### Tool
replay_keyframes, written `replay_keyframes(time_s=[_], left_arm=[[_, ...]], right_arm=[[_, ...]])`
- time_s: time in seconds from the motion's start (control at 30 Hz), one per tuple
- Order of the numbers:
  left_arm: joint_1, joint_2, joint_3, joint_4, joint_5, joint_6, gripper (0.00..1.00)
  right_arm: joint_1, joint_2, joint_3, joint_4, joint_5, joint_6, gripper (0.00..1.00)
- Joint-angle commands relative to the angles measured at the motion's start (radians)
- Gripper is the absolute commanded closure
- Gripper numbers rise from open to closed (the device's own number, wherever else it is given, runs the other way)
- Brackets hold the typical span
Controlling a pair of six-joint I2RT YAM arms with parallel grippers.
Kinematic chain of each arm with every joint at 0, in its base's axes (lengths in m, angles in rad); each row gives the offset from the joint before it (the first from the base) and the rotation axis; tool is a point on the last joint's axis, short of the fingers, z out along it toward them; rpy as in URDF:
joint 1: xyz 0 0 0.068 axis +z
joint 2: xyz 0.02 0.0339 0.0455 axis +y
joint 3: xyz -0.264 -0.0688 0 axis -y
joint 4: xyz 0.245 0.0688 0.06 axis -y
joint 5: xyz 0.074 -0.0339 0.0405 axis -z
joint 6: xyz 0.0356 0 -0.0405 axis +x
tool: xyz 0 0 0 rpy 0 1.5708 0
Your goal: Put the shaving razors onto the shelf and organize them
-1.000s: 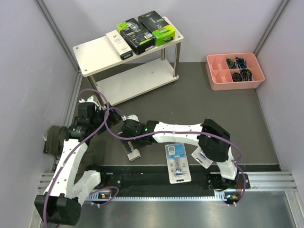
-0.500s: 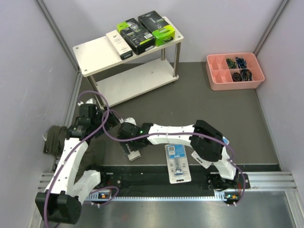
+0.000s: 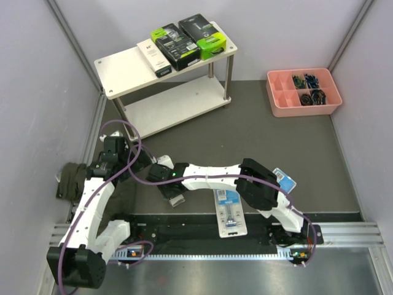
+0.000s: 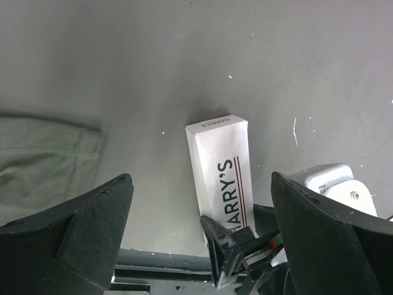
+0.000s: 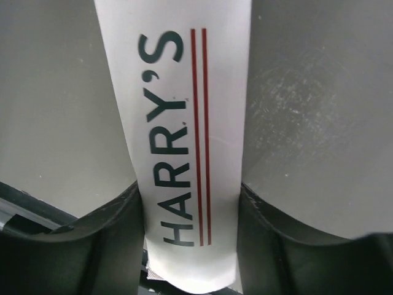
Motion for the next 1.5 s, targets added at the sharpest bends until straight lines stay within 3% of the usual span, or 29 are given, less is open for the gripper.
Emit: replay_keyframes(time_s=[0.0, 0.3, 0.83, 1.03, 1.47], left_arm=[[-0.024, -0.006, 0.005, 0.106, 0.157, -0.028, 0.01], [-0.024, -0.002, -0.004, 0.118, 0.157, -0.025, 0.01], [-0.024, 0.089, 0.03, 0.201, 0.217, -0.014, 0.01], [-0.024, 0.14, 0.048, 0.253, 0.318, -0.031, 0.01], [-0.024, 0.097, -0.11, 0.755, 0.714, -0.235, 0.01]], right_arm=[[0.075, 0.031, 0.036, -0.007, -0.017, -0.099, 0.59], [0.071, -0.049, -0.018, -0.015, 0.04, -0.104, 0.73], [-0.036, -0.332, -0.243, -0.024, 0.12, -0.098, 0.75], [-0.06, -0.449, -0.283, -0.014, 0.103, -0.092, 0.74], [-0.148, -0.674, -0.473, 0.158, -0.02, -0.058, 0.74]])
